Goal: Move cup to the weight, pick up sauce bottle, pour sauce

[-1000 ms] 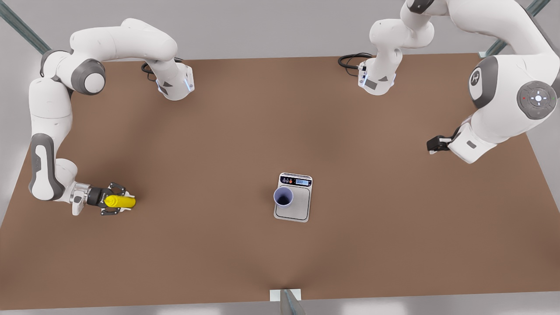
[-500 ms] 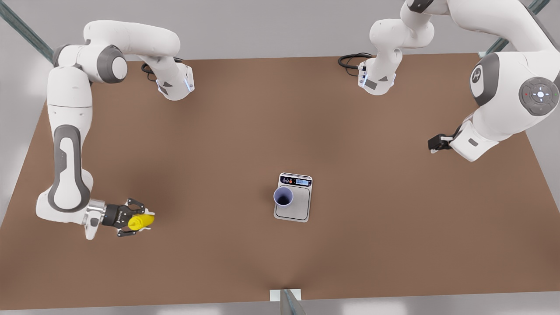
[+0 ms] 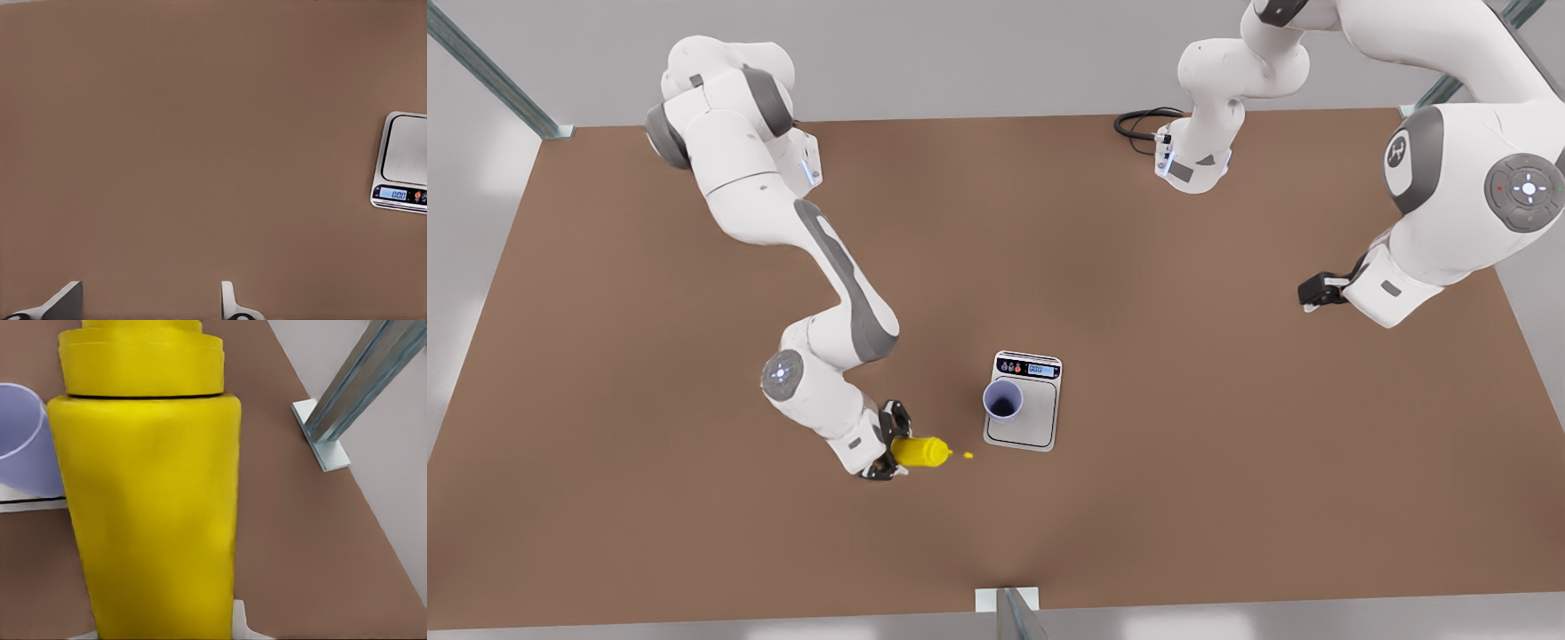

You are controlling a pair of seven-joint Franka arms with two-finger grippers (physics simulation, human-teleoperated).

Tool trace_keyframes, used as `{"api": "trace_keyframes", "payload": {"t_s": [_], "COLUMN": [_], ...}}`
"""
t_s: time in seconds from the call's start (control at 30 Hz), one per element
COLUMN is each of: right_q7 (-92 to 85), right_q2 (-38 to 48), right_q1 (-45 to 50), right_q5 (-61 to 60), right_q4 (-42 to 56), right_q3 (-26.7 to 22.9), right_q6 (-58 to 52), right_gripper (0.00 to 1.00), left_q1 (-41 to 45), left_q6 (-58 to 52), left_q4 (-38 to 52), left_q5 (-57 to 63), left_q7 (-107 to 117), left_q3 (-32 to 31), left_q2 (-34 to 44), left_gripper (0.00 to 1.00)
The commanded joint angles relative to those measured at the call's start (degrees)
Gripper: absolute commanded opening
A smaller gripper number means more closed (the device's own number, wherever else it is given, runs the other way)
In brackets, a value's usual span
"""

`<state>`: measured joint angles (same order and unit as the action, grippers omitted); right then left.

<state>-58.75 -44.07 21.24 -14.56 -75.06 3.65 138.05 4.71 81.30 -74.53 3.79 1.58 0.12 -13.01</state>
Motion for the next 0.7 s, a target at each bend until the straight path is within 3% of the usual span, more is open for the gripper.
{"api": "trace_keyframes", "payload": {"t_s": [0.0, 0.23, 0.37, 0.67], "right_q7": [2.8, 23.4, 43.5, 43.3], "right_q2": [0.0, 4.0, 5.0, 9.5], "right_q1": [0.5, 7.0, 13.7, 19.4], "right_q5": [2.7, 27.9, 51.6, 71.6], "right_q4": [0.0, -0.9, -1.1, -5.9], "right_q3": [0.0, -0.9, -3.1, -3.0], "right_q6": [0.3, -2.5, -9.9, -22.4], "right_gripper": [0.55, 0.55, 0.55, 0.55], "left_q1": [0.0, 0.1, 0.0, 0.1], "left_q6": [-0.1, -0.1, -0.2, -0.4], "left_q4": [0.0, 0.0, 0.0, 0.0], "left_q5": [0.0, 0.0, 0.1, 0.1], "left_q7": [0.0, 0.0, -0.1, 0.0], "left_q3": [0.1, 0.0, 0.0, 0.0], "left_q2": [0.0, 0.1, 0.4, 0.5], "left_gripper": [1.0, 1.0, 1.0, 1.0]}}
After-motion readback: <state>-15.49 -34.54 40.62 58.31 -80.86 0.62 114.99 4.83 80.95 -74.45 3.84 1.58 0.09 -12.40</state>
